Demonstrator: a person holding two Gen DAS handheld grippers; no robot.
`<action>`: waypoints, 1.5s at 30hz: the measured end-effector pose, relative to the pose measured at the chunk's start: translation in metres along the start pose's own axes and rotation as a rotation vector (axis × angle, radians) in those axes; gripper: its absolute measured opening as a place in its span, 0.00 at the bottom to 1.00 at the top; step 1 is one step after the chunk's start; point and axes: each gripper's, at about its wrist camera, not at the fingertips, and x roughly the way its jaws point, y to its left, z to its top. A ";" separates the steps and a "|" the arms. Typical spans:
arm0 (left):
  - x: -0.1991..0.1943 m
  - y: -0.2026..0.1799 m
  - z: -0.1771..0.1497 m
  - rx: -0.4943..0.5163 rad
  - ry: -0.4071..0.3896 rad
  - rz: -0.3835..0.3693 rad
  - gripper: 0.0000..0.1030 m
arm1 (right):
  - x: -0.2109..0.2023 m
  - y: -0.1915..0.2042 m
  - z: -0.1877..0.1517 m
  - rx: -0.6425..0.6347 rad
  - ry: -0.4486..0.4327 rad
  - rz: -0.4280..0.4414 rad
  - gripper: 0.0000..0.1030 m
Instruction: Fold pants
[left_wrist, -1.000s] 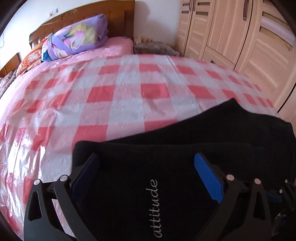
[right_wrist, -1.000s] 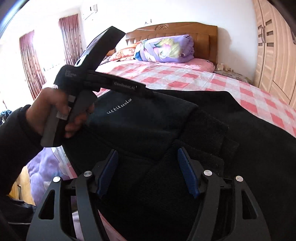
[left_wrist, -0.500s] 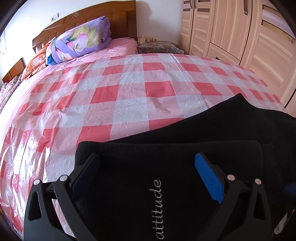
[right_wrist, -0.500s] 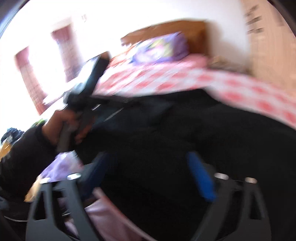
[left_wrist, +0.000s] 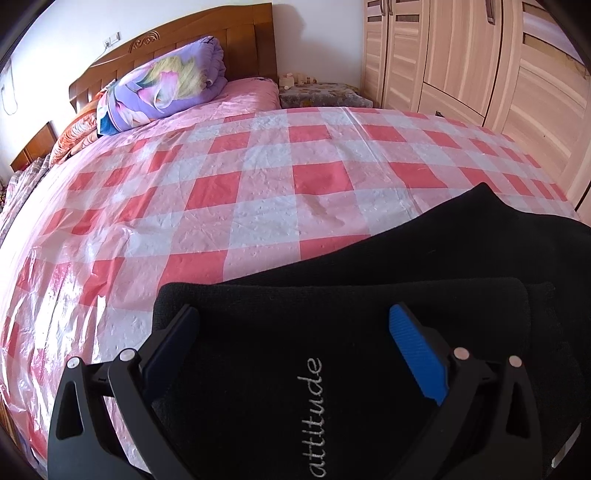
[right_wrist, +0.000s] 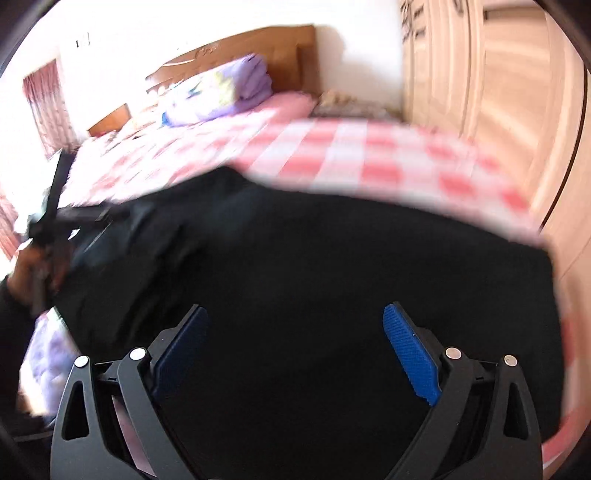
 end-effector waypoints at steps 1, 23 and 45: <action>0.000 0.000 0.000 0.000 0.000 0.000 0.99 | 0.004 -0.004 0.014 -0.004 -0.022 -0.014 0.90; -0.007 0.002 -0.001 -0.018 -0.024 0.016 0.99 | 0.046 -0.069 0.044 0.261 -0.001 0.035 0.95; -0.020 -0.201 -0.013 0.374 -0.012 -0.163 0.98 | -0.107 -0.125 -0.139 0.678 -0.254 0.189 0.96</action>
